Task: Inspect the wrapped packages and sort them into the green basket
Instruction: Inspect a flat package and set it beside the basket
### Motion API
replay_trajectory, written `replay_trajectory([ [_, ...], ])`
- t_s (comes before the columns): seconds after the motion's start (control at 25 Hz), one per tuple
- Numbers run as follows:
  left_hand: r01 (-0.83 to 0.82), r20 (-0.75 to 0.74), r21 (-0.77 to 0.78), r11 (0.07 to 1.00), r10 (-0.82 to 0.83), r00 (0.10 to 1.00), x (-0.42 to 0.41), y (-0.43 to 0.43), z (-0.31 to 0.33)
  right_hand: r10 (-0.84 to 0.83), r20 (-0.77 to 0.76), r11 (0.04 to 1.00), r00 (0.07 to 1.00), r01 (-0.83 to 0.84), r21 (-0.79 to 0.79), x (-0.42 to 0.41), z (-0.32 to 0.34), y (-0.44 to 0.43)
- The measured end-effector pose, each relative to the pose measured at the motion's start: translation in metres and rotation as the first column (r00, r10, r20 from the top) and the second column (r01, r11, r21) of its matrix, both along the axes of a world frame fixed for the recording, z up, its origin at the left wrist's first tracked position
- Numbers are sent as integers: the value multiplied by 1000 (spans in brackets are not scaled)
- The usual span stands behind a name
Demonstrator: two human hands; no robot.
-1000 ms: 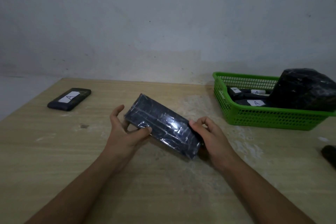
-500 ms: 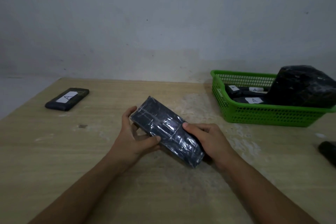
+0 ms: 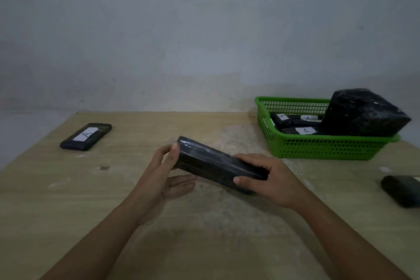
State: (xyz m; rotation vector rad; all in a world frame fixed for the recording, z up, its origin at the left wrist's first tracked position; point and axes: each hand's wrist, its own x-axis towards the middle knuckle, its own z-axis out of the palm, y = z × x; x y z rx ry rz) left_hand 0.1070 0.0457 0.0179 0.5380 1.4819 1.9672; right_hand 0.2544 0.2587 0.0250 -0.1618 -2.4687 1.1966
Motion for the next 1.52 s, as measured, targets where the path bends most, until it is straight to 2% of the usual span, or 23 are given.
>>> replay_trajectory([
  [0.12,-39,38,69,997,36,999,13,14,-2,-11,-29,996,1000,14,88,18,-9,10],
  [0.24,-23,96,165,986,7,995,34,38,-12,-163,11,987,987,163,11,47,-16,29],
  [0.36,0,134,183,983,-25,991,55,67,-20,-231,97,968,968,238,-73,82,-21,48],
  [0.44,46,40,124,991,-51,998,67,88,-22,-280,88,954,956,287,-90,101,-27,62],
  [0.52,78,-152,8,997,-76,985,80,108,-23,-381,39,920,924,383,-82,119,-30,78],
  [0.6,115,-262,-42,992,-122,957,92,130,-27,-467,-11,883,884,466,-53,137,-31,98],
  [0.72,189,-378,-122,974,-222,899,103,152,-31,-537,10,841,843,535,80,157,-29,124],
  [0.8,140,-476,-246,959,-245,845,108,168,-32,-569,57,811,821,547,208,165,-27,142],
  [0.92,35,-593,-326,945,-234,770,116,189,-32,-613,153,735,775,488,471,168,-22,164],
  [1.08,-24,-657,-358,933,-233,717,117,211,-37,-652,199,630,731,377,679,161,-15,178],
  [1.4,-71,-740,-377,923,-254,623,113,232,-36,-703,186,551,687,359,753,151,-17,193],
  [1.52,-77,-733,-379,922,-248,633,114,231,-35,-713,159,541,683,391,745,154,-18,189],
])
